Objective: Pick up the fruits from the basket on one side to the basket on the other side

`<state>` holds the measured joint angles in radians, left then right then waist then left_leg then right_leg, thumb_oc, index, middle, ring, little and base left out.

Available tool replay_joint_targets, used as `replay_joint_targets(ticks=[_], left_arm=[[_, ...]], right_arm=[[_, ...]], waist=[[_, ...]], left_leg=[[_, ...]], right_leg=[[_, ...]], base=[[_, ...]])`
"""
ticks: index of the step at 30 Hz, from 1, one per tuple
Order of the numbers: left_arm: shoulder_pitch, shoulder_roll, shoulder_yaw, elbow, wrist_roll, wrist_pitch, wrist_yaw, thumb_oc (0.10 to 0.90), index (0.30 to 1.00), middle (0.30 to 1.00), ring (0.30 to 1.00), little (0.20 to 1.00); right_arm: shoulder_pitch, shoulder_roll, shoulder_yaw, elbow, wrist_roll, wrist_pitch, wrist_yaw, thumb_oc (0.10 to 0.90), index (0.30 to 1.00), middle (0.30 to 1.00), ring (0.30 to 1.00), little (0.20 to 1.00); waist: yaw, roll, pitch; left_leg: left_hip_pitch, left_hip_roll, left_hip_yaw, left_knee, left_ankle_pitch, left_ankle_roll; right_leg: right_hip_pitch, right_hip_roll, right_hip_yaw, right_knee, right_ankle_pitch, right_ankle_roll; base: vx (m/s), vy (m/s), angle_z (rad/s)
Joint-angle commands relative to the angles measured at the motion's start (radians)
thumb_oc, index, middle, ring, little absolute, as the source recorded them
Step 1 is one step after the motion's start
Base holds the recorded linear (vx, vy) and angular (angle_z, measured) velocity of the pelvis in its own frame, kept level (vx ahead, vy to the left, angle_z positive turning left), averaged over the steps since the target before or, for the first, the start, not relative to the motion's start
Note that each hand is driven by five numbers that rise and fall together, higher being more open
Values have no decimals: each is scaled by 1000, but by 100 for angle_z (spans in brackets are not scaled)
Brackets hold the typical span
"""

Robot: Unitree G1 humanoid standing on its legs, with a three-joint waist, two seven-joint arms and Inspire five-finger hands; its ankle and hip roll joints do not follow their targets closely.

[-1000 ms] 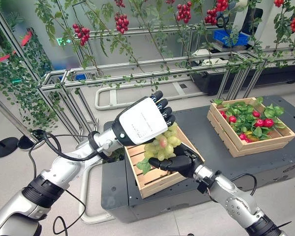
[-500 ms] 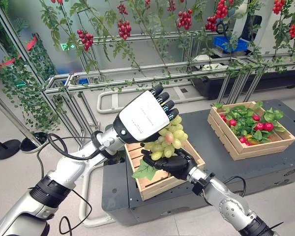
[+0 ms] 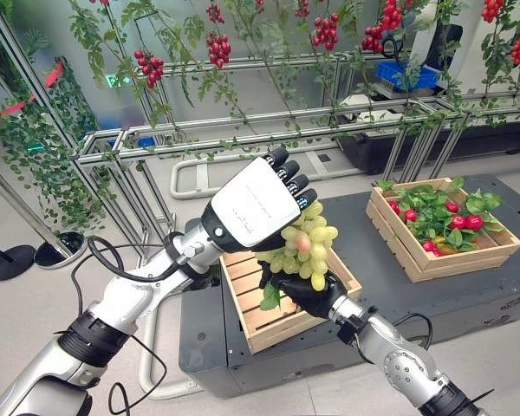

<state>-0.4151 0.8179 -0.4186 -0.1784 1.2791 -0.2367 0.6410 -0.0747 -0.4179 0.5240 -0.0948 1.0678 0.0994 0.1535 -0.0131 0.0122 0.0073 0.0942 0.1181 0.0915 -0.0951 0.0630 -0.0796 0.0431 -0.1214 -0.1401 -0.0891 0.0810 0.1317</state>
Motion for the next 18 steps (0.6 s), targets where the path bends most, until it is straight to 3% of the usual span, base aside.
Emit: replay_joint_targets(ticks=[1, 13, 14, 15, 18], left_arm=[[-57, 8, 72, 31, -111, 48, 40, 400, 300, 300, 300, 300], [-22, 27, 105, 49, -123, 60, 54, 400, 300, 300, 300, 300], [-22, 29, 110, 47, -126, 60, 56, 400, 300, 300, 300, 300], [-21, 29, 116, 46, -124, 60, 57, 400, 300, 300, 300, 300], [-15, 35, 134, 33, -121, 63, 58, 400, 300, 300, 300, 300]], right_arm=[[-74, 64, -82, -93, 26, -183, 23, 400, 300, 300, 300, 300], [-44, 24, -138, -85, -4, -181, 28, 400, 300, 300, 300, 300], [-44, 20, -141, -80, -17, -174, 44, 704, 756, 756, 756, 756], [-45, 19, -143, -79, -33, -164, 58, 800, 900, 900, 900, 900], [-40, -4, -154, -94, -48, -143, 72, 800, 900, 900, 900, 900]], waist=[[8, -26, -55], [2, -31, -49], [2, -32, -49], [2, -32, -49], [1, -35, -50]], left_leg=[[-10, -12, -9, 8, -72, 21], [-13, -8, -4, 8, -66, 19], [-13, -8, -4, 8, -66, 20], [-13, -9, -3, 8, -66, 20], [-13, -9, -1, 8, -66, 19]], right_leg=[[7, -56, 9, 2, -14, 31], [3, -56, 9, 2, -9, 30], [3, -56, 8, 2, -9, 31], [3, -56, 8, 2, -9, 31], [3, -56, 8, 2, -9, 31]], base=[[0, 0, 0], [0, 0, 0], [0, 0, 0], [0, 0, 0], [0, 0, 0]])
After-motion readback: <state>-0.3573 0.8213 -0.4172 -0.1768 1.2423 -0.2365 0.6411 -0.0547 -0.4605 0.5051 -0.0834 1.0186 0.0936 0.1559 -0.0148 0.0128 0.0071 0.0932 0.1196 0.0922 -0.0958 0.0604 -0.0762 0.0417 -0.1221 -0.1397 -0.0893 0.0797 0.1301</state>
